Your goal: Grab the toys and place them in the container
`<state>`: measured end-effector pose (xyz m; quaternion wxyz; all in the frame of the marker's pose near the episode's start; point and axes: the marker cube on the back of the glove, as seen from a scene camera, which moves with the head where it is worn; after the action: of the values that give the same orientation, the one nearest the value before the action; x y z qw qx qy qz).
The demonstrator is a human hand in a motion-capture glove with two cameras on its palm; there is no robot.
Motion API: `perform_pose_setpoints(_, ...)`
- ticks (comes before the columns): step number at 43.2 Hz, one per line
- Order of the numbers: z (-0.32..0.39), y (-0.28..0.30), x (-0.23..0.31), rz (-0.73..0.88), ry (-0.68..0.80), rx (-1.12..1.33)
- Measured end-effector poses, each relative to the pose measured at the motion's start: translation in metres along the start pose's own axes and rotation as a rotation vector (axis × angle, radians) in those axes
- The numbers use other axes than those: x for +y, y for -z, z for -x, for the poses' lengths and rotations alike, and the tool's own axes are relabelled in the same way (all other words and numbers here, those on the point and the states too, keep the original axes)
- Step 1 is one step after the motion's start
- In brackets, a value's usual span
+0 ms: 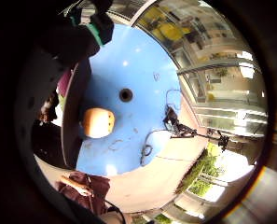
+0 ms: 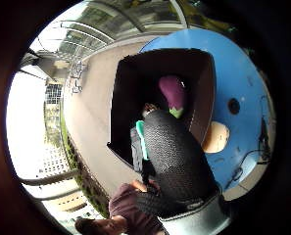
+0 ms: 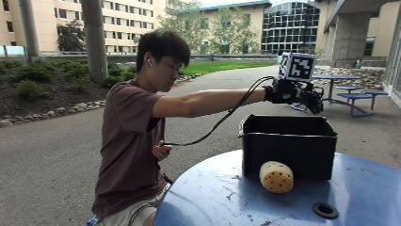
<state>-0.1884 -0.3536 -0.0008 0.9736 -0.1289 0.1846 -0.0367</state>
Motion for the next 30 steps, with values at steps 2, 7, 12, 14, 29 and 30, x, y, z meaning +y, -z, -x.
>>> perform_pose_setpoints(2,-0.017,0.0,0.009,0.007,-0.012,-0.009)
perform_pose_setpoints(7,-0.055,-0.006,0.029,0.005,-0.013,-0.007)
perform_pose_setpoints(12,-0.077,-0.029,0.041,0.049,0.001,0.018)
perform_pose_setpoints(14,-0.082,-0.043,0.044,0.078,0.008,0.03)
perform_pose_setpoints(29,-0.088,-0.177,0.051,0.281,0.061,0.017)
perform_pose_setpoints(30,-0.089,-0.185,0.051,0.294,0.063,0.007)
